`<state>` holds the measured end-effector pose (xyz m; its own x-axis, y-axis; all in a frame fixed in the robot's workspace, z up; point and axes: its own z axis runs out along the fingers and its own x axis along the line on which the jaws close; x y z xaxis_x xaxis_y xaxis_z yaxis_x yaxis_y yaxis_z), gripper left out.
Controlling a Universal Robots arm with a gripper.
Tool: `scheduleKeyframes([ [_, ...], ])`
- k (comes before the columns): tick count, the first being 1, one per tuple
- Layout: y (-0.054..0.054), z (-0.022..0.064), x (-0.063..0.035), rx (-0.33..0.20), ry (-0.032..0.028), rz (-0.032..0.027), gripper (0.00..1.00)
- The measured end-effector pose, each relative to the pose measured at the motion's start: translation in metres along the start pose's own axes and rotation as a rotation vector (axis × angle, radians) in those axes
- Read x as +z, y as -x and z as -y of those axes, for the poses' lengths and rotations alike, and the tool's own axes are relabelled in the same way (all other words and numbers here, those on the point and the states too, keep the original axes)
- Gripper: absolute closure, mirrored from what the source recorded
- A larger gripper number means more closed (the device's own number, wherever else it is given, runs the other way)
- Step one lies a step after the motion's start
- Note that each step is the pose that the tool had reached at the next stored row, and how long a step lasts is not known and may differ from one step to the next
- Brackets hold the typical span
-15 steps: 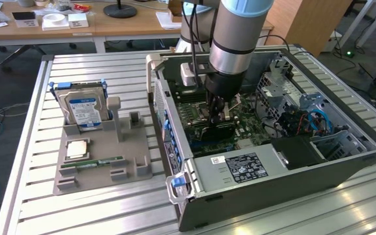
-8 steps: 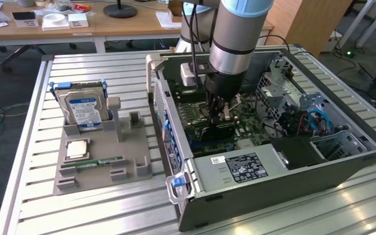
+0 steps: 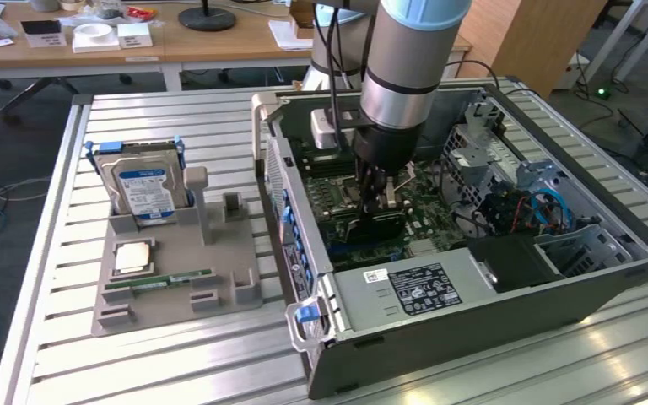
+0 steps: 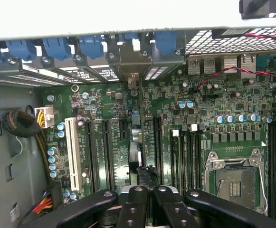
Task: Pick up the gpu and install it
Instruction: 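Press down on the gpu until it lock into place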
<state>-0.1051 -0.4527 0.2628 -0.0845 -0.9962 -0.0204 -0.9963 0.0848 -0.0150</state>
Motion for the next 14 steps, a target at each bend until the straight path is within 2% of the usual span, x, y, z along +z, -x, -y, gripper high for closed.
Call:
scheduleKeyframes([
  [14, -0.0011, -0.0006, 0.0008, 0.000, 0.0000, 0.0006, 0.89],
])
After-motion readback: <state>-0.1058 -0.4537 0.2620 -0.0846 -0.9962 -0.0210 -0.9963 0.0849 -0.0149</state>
